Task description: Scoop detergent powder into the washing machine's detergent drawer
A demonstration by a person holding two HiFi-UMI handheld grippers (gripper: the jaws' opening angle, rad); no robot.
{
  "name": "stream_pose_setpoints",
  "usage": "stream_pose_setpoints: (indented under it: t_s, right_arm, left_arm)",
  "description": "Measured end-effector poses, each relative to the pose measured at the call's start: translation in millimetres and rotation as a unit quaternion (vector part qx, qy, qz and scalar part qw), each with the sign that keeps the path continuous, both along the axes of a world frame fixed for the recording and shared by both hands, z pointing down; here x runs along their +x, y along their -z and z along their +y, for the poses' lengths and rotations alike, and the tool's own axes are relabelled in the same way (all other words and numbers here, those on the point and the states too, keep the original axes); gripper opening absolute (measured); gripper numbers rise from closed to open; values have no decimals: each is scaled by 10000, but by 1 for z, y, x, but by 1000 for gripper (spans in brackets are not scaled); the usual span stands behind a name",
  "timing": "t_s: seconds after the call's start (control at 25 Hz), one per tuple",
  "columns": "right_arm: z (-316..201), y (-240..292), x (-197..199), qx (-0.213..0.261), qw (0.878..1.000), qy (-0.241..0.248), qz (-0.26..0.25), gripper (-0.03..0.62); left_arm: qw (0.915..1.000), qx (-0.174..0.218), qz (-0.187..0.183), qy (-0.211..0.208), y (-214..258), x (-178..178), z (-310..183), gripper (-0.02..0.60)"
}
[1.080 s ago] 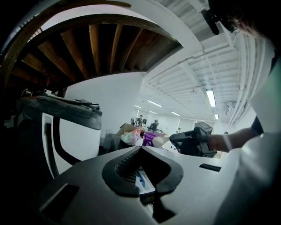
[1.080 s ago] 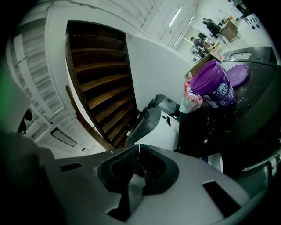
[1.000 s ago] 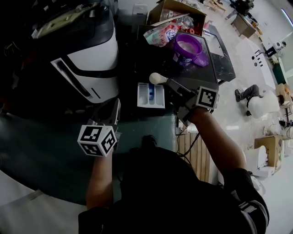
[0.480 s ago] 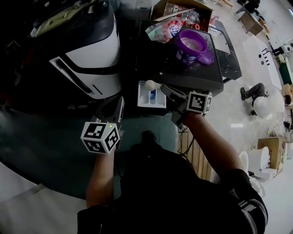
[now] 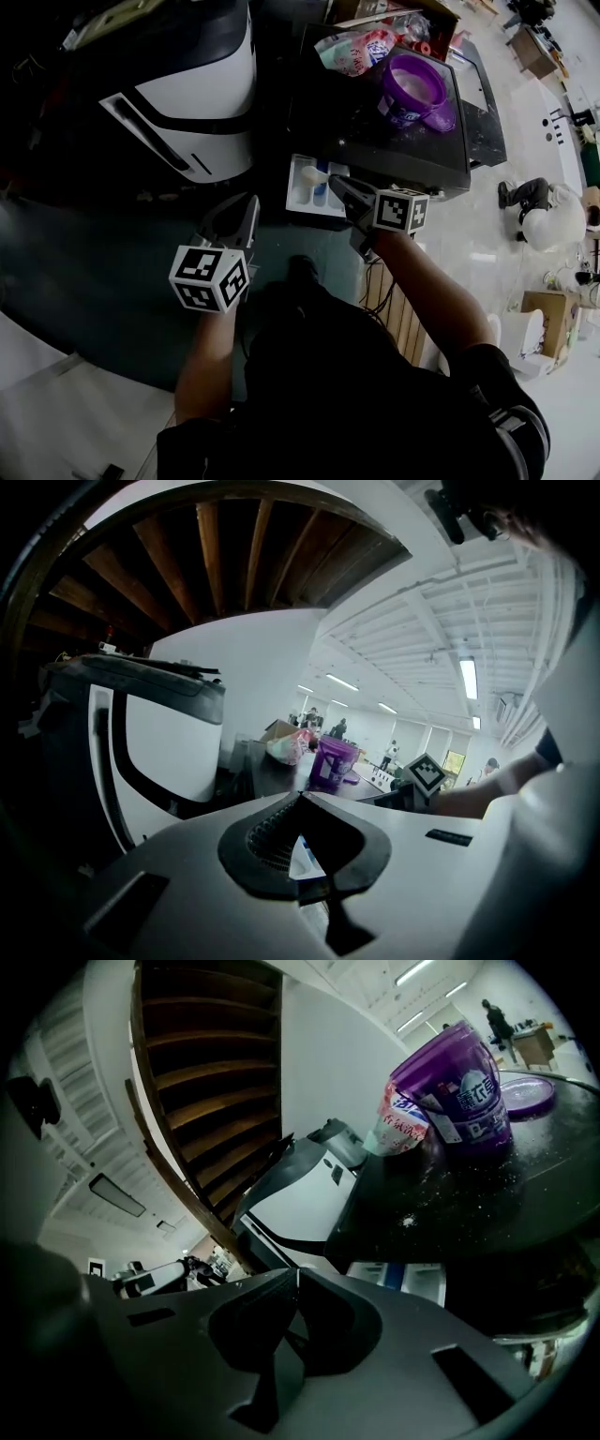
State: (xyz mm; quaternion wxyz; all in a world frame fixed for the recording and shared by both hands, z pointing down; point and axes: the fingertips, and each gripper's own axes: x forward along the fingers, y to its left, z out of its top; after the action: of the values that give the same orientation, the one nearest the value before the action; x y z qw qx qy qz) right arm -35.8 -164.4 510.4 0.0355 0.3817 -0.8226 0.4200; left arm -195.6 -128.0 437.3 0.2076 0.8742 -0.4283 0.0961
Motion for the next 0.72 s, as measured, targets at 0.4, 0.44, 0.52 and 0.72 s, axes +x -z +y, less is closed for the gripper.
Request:
stream_pose_setpoints:
  t_s: [0.4, 0.44, 0.52, 0.72]
  right_arm:
    - [-3, -39, -11, 148, 9924, 390, 1158, 18]
    - [-4, -42, -12, 169, 9909, 420, 1266, 18]
    - [-4, -46, -14, 233, 9871, 507, 1500, 18]
    - [-1, -50, -21, 492, 9734, 833, 2076, 18]
  left_arm:
    - [9997, -133, 141, 170, -18, -11, 2, 8]
    - [9996, -137, 157, 187, -19, -13, 2, 8]
    - [9995, -140, 181, 216, -20, -16, 2, 8]
    - [9993, -151, 213, 249, -21, -18, 5, 8]
